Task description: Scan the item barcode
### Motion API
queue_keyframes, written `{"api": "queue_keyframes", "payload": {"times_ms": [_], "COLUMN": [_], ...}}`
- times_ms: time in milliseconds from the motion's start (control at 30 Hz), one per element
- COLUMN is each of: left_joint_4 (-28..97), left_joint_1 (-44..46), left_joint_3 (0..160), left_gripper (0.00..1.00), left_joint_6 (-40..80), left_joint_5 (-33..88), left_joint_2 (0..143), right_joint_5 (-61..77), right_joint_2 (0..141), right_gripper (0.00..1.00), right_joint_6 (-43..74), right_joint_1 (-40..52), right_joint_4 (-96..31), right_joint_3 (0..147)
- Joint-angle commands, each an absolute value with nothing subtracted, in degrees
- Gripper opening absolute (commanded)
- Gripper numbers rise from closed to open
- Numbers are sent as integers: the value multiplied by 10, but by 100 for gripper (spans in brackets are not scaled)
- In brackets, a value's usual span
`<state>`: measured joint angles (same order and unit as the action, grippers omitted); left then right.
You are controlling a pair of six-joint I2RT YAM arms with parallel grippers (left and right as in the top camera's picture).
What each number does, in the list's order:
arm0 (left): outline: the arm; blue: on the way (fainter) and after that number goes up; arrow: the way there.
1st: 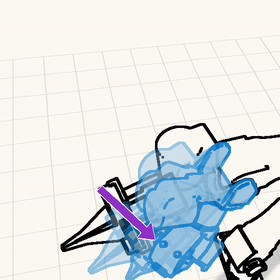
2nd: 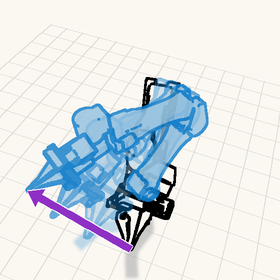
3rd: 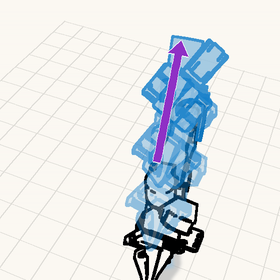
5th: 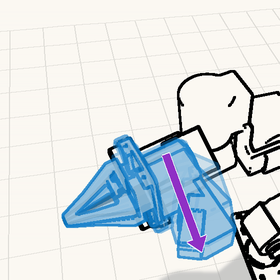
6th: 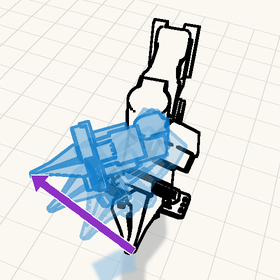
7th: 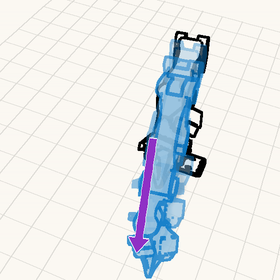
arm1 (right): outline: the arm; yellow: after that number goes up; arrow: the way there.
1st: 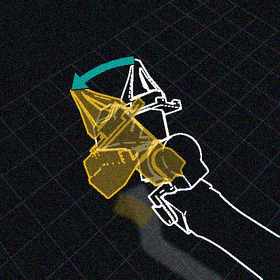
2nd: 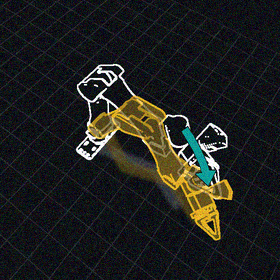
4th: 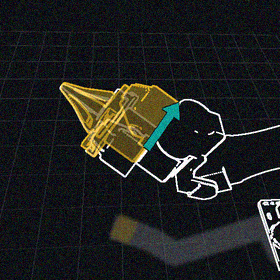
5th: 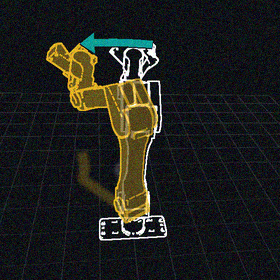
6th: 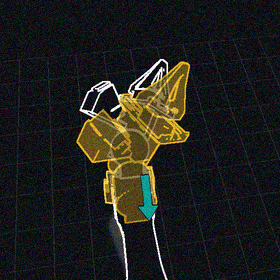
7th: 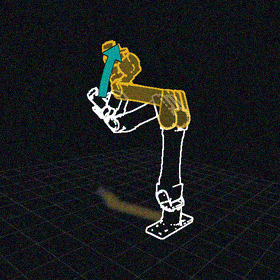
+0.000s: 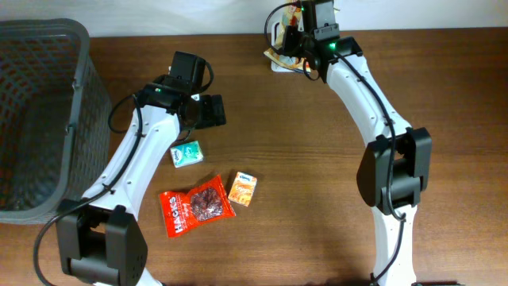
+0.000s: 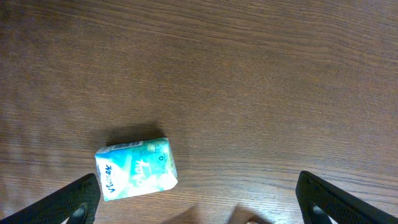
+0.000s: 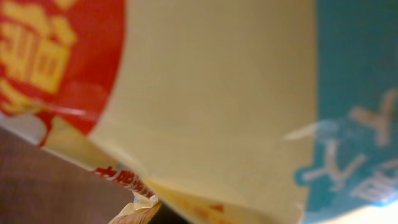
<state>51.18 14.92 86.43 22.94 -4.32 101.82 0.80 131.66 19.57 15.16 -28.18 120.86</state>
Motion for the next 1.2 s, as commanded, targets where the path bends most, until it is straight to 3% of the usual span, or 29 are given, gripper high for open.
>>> {"api": "queue_keyframes", "payload": {"times_ms": [0, 533, 967, 1167], "left_joint_4": [512, 512, 512, 512], "left_joint_1": [147, 147, 147, 147], "left_joint_3": [861, 861, 861, 861], "left_gripper": [99, 99, 99, 99], "left_joint_6": [223, 223, 223, 223], "left_joint_5": [-39, -39, -39, -39], "left_joint_2": [1014, 1014, 1014, 1014], "right_joint_5": [-7, -67, -63, -71], "right_joint_2": [1346, 1383, 1383, 1371], "right_gripper": [4, 4, 4, 4], "right_joint_6": [205, 225, 497, 398], "right_joint_1": [150, 151, 153, 159], "right_joint_4": [-254, -183, -229, -218], "right_joint_3": [1218, 1218, 1218, 1229]}}
